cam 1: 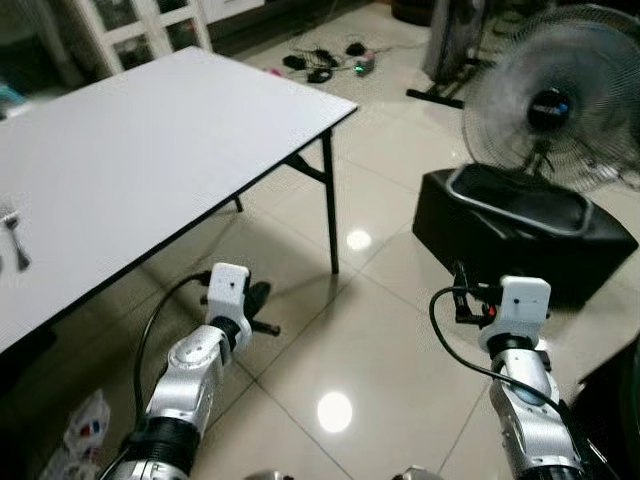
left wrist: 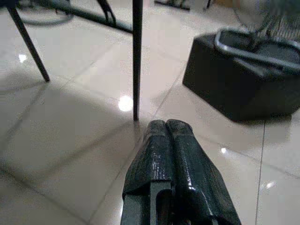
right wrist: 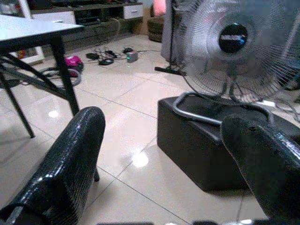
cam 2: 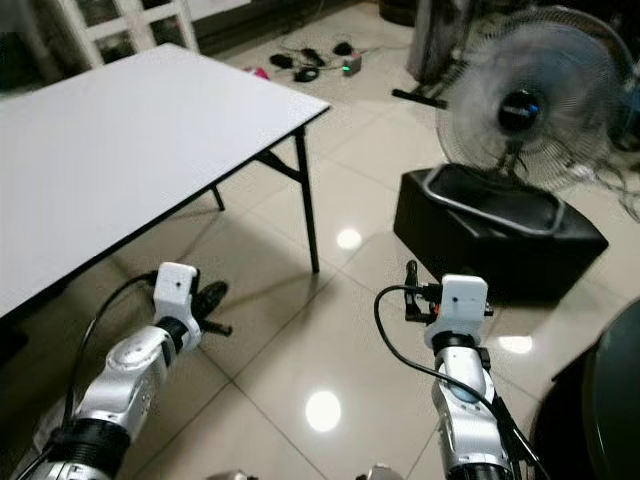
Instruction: Setting the table
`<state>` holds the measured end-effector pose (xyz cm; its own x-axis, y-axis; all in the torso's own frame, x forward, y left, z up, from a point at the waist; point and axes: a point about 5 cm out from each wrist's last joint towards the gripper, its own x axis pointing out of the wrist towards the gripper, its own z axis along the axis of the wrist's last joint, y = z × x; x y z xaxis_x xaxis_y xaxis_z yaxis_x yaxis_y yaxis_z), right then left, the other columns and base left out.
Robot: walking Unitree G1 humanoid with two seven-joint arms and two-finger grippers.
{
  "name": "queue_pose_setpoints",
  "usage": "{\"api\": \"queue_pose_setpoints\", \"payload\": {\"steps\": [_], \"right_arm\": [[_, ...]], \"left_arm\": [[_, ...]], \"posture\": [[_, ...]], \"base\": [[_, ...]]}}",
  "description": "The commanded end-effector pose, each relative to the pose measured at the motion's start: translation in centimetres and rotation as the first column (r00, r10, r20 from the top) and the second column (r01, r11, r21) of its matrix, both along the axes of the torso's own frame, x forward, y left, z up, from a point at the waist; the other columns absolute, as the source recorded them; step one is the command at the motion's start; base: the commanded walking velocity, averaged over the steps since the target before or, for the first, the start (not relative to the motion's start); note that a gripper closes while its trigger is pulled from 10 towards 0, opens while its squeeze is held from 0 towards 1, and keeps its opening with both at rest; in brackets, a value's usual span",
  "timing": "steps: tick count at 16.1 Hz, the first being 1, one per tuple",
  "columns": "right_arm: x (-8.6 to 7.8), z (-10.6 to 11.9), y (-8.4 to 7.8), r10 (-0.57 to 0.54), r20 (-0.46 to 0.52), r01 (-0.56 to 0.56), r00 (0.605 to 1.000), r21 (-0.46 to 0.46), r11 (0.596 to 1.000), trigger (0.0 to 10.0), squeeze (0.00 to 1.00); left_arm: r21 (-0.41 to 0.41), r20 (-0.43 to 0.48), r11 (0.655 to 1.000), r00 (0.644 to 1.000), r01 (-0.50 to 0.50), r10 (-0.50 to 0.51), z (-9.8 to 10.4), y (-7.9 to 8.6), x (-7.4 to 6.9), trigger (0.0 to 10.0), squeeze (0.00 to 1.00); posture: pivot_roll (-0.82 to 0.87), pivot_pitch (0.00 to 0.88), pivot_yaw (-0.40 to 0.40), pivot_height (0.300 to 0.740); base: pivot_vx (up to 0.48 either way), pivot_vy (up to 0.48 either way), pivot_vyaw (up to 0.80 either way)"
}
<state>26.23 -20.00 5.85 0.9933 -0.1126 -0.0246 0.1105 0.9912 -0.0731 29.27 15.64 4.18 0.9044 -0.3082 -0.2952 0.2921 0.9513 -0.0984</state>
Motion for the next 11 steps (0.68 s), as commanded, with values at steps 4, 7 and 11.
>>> {"api": "queue_pose_setpoints", "payload": {"steps": [4,7,11], "right_arm": [[0.1,0.0,1.0,0.036,-0.003,-0.036,0.999,0.031,0.999,10.0,0.00],[-0.3,-0.5,0.6,0.016,-0.026,-0.014,1.000,0.078,0.997,10.0,0.00],[0.0,0.0,0.8,0.022,-0.010,-0.022,1.000,0.047,0.999,10.0,0.00]], "left_arm": [[0.012,0.075,1.000,0.997,0.000,-0.001,1.6,-0.8,1.1,10.0,0.00],[-0.023,0.115,1.000,0.993,-0.011,0.013,2.1,-0.9,1.5,10.0,0.00],[0.035,0.158,0.998,0.986,0.043,-0.048,2.8,-1.8,1.7,10.0,0.00]], "posture": [[-0.07,0.000,0.054,0.718],[-0.05,0.000,0.025,0.718],[-0.06,0.000,0.038,0.718]], "base": [[0.000,0.000,0.00],[0.000,0.000,0.00],[0.000,0.000,0.00]]}}
